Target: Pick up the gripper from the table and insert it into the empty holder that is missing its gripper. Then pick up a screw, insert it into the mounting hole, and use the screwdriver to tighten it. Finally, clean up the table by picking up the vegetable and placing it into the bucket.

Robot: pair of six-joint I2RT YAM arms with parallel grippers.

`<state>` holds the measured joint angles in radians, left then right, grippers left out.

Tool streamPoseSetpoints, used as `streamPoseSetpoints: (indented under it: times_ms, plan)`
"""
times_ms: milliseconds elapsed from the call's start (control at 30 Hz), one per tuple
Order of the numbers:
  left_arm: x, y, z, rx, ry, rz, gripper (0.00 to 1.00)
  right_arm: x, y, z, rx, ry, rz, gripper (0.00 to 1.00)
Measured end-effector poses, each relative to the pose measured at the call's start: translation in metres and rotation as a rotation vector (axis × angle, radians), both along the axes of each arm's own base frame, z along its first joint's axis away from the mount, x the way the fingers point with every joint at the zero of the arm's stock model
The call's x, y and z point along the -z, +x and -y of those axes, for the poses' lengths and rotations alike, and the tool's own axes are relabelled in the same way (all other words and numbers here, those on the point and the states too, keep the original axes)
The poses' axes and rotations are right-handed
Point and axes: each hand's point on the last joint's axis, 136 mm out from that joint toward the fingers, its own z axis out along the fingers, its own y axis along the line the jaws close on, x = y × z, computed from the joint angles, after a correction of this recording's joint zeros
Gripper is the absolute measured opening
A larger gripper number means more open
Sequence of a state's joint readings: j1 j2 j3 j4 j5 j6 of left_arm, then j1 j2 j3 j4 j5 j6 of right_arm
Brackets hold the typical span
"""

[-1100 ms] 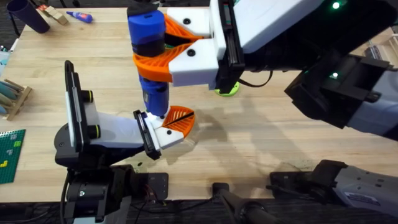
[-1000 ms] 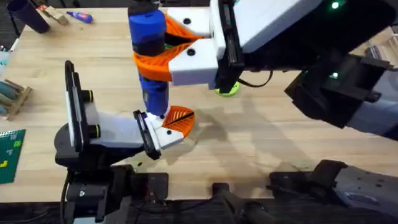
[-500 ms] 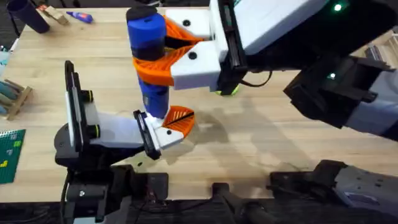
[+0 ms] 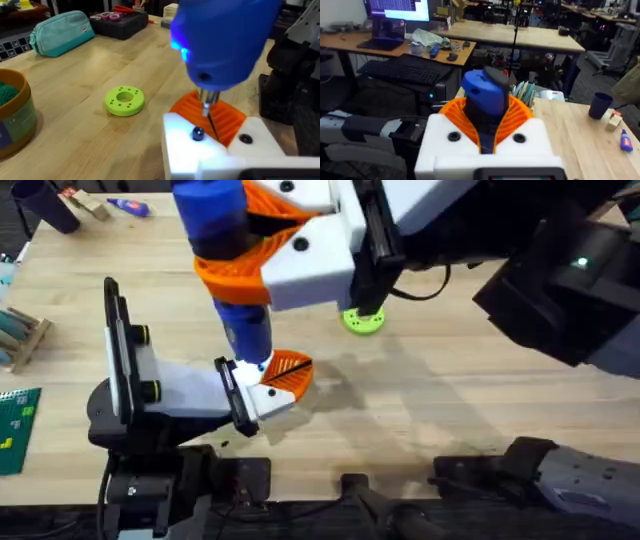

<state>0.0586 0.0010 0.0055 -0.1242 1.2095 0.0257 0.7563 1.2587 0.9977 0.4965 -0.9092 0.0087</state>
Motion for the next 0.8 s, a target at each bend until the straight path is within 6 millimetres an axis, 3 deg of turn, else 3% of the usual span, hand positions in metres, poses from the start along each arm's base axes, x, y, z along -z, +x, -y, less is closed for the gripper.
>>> streamPoseSetpoints:
  times_ms: [800]
  plan:
    - [0.000,0.000,0.000,0.000,0.000,0.000,0.008,0.015,-0.001,-0.005,-0.039,-0.033,0.009,0.097]
